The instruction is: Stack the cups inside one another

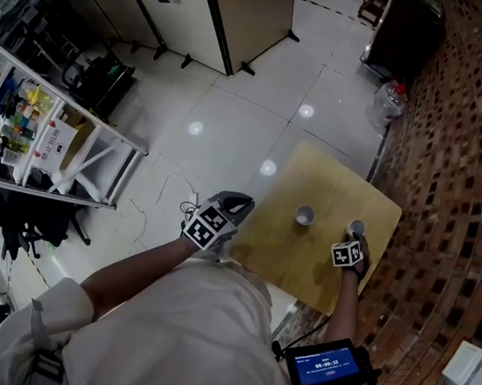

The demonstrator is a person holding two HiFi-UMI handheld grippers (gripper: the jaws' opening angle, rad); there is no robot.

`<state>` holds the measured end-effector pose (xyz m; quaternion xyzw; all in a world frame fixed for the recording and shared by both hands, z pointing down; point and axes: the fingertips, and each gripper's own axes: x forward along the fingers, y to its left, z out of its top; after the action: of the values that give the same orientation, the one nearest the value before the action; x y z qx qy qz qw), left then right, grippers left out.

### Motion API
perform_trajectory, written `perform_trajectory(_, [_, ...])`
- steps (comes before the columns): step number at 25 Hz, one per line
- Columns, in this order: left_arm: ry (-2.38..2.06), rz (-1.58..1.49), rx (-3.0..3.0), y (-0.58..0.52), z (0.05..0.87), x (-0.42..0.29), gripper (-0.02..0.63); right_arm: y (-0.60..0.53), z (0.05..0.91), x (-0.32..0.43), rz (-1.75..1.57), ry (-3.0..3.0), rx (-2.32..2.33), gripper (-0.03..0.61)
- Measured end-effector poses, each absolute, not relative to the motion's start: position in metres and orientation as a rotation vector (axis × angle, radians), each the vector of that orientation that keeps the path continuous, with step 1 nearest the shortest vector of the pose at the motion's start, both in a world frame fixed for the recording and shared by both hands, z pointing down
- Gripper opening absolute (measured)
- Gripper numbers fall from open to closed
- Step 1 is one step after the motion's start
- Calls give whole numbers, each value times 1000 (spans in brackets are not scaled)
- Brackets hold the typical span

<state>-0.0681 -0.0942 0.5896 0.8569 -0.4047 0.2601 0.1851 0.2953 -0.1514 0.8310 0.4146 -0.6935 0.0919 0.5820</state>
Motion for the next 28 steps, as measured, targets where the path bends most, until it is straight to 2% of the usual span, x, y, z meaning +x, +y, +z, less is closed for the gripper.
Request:
perform_trajectory(7, [-1205, 740, 2348, -92, 594, -87, 43, -159, 857, 301, 219, -1589, 878, 66])
perform_trajectory(12, [-1223, 741, 2350, -100, 592, -93, 43, -166, 856, 301, 224, -1588, 900, 11])
perform_trajectory(20, [-1168, 743, 2399, -111, 586, -77, 43, -171, 806, 290, 185, -1651, 977, 9])
perform_trajectory(28, [-1110, 752, 2442, -112, 587, -66, 43, -166, 734, 243, 83, -1779, 1014, 9])
